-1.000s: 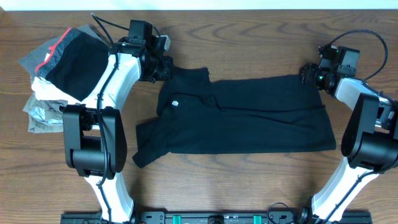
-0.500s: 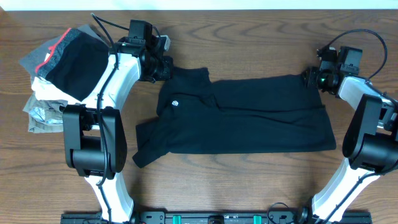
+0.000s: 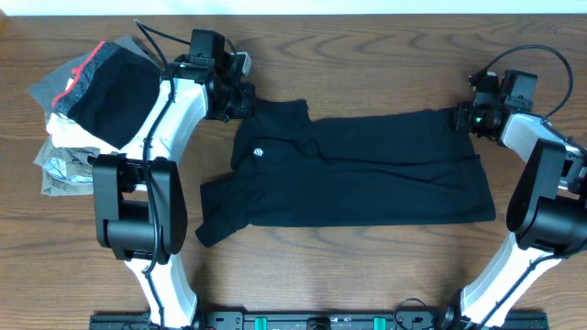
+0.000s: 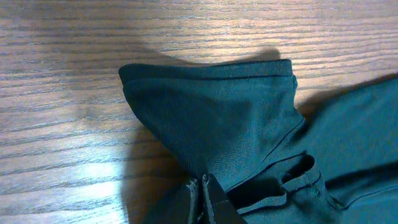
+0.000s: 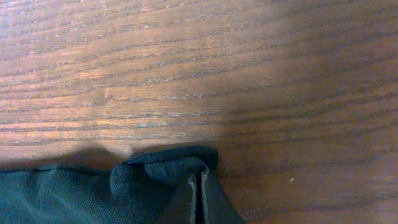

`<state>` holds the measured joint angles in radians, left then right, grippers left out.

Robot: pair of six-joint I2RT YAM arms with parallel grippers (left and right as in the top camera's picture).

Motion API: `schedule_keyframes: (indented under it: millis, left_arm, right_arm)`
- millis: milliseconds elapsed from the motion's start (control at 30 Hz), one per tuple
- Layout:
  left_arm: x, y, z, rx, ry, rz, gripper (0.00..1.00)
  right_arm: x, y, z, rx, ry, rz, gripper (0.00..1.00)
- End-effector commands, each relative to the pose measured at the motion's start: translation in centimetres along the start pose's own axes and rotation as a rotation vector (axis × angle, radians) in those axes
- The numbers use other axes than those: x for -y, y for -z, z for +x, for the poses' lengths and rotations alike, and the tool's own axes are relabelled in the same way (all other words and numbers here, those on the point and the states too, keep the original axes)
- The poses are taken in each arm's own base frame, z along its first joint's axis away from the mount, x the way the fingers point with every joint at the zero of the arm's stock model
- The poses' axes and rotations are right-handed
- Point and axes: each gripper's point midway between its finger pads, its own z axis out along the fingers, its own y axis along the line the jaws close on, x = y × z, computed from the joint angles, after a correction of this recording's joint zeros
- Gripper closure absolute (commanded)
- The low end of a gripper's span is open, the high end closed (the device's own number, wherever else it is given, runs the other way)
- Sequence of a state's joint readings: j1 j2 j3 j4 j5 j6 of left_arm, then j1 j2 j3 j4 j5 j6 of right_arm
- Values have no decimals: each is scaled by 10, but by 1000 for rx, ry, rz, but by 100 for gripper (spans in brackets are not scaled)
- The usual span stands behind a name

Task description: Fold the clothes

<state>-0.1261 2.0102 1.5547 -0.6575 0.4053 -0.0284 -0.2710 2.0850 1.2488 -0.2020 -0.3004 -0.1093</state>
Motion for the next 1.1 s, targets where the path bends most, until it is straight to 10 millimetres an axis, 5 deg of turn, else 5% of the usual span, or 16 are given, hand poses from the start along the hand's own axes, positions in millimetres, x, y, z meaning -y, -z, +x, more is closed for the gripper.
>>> schedule_keyframes:
  millis: [0, 333, 500, 733, 1067]
  left_arm:
    - [1, 2, 1, -7, 1, 1, 94]
    - [11, 38, 1, 19, 0, 1, 94]
    - [15, 55, 18, -28, 21, -3, 94]
    - [15, 61, 45, -134, 59, -13, 94]
    - [17, 70, 68, -221, 92, -20, 94]
  right_arm:
    - [6, -18, 54, -147, -55, 26, 99]
    - [11, 43, 12, -55, -72, 146, 99]
    - [6, 74, 4, -39, -68, 167, 99]
    - [-2, 94, 20, -107, -83, 162, 99]
    - [3, 107, 69, -311, -133, 227, 99]
